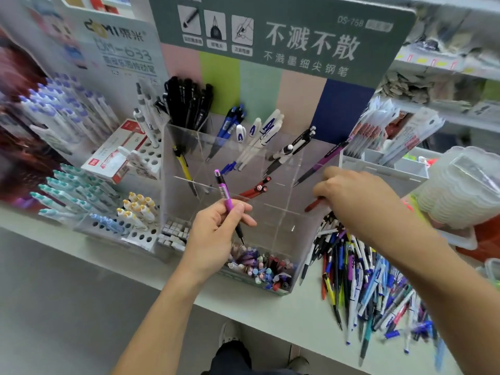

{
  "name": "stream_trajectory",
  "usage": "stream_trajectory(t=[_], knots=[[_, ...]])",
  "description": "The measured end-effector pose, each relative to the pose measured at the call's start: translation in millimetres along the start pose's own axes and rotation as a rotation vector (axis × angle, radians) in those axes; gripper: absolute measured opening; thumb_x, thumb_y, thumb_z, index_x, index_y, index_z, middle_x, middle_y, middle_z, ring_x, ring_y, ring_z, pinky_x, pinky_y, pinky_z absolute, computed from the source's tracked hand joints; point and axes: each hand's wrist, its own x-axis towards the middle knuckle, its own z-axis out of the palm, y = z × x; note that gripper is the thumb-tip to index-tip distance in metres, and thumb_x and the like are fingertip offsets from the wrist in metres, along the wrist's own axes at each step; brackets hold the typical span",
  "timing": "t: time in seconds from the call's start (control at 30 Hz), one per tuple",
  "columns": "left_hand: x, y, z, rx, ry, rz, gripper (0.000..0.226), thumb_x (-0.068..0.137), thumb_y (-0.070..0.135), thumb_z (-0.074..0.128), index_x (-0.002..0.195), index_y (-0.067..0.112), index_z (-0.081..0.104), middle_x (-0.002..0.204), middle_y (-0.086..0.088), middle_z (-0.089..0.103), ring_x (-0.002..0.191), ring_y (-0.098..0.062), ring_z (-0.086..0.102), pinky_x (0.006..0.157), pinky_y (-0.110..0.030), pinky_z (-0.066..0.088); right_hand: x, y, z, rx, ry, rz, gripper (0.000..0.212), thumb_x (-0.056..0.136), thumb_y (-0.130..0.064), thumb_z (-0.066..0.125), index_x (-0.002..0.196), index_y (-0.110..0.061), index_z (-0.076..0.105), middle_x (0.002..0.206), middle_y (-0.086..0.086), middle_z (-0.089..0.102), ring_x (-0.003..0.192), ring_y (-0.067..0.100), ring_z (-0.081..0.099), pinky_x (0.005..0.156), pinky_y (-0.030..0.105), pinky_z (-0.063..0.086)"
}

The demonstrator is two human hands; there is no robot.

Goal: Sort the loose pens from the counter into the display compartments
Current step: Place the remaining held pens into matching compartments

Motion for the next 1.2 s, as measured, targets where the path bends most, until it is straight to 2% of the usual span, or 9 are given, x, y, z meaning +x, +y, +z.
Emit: stream_trajectory(t=[0.13,0.3,0.5,0.6,0.77,0.9,1.0,1.07,1.2], knots=[[-7,-7,-9,0.033,0.044,0.002,0.023,0.105,0.021,0.051,0.098,0.021,0.073,0.062,0.004,0.057,0.058,-0.014,0.048,0.06,-0.022,0.044,-7,11,-30,0.488,0.353,-0.034,0.011,0.087,-0.014,0.076,0.098,-0.016,0.079,0.088,0.001,0.069,0.078,0.02,0.063,0.073,0.034,0.05],[-15,-7,-9,0.089,0.063,-0.019,0.025,0.106,0.027,0.047,0.103,0.026,0.072,0.059,0.009,0.043,0.056,-0.011,0.039,0.052,-0.023,0.035,18,-28,-32,0.615,0.507,-0.001,0.013,0.088,-0.015,0.077,0.1,-0.016,0.079,0.09,-0.001,0.069,0.081,0.015,0.061,0.076,0.027,0.049],[-18,-2,-2,0.172,0.063,0.042,0.025,0.107,0.022,0.042,0.106,0.026,0.067,0.065,-0.006,0.048,0.053,-0.014,0.04,0.052,-0.04,0.037,55,-76,5,0.657,0.303,0.108,0.021,0.094,-0.008,0.068,0.113,-0.016,0.069,0.105,0.0,0.071,0.094,0.016,0.066,0.085,0.032,0.056],[-14,3,5,0.261,0.082,0.153,0.022,0.106,0.026,0.048,0.094,0.028,0.066,0.059,0.008,0.05,0.049,-0.009,0.042,0.053,-0.047,0.049,40,-70,12,0.695,0.346,0.153,0.027,0.095,-0.008,0.065,0.12,-0.017,0.068,0.113,0.0,0.07,0.1,0.017,0.065,0.09,0.038,0.055],[-2,31,34,0.455,0.064,0.465,0.03,0.099,0.017,0.064,0.126,0.03,0.07,0.08,0.026,0.058,0.078,-0.008,0.053,0.069,-0.026,0.042,-17,-33,-5,1.365,0.379,0.176,0.015,0.093,-0.022,0.07,0.108,-0.019,0.073,0.081,-0.004,0.073,0.064,0.008,0.065,0.057,0.028,0.055],[6,54,69,0.535,0.058,0.501,0.044,0.095,0.027,0.069,0.138,0.027,0.06,0.109,0.014,0.063,0.101,-0.012,0.055,0.086,-0.025,0.046,-32,0,-4,1.443,0.613,0.314,0.007,0.098,-0.013,0.064,0.098,-0.01,0.07,0.063,-0.001,0.064,0.053,0.015,0.058,0.049,0.028,0.05],[3,60,80,0.439,0.131,0.391,0.032,0.09,0.032,0.073,0.12,0.031,0.065,0.1,0.02,0.061,0.086,-0.001,0.054,0.076,-0.013,0.045,-24,39,-11,1.322,0.871,0.434,0.009,0.1,-0.014,0.061,0.095,-0.014,0.069,0.068,-0.005,0.065,0.058,0.018,0.06,0.053,0.032,0.051],[2,56,82,0.358,0.114,0.317,0.006,0.091,0.027,0.073,0.096,0.029,0.07,0.08,0.016,0.066,0.071,-0.002,0.058,0.065,-0.014,0.046,-10,52,-12,1.162,0.822,0.451,0.008,0.098,-0.015,0.063,0.096,-0.013,0.07,0.07,-0.009,0.065,0.062,0.011,0.061,0.059,0.031,0.052],[-4,46,89,0.339,0.001,0.248,0.012,0.091,0.023,0.073,0.08,0.028,0.071,0.069,0.011,0.068,0.066,-0.004,0.061,0.061,-0.015,0.048,18,47,-3,0.939,0.525,0.436,0.022,0.094,-0.017,0.071,0.115,-0.014,0.068,0.086,-0.009,0.063,0.079,0.009,0.059,0.085,0.035,0.055]])
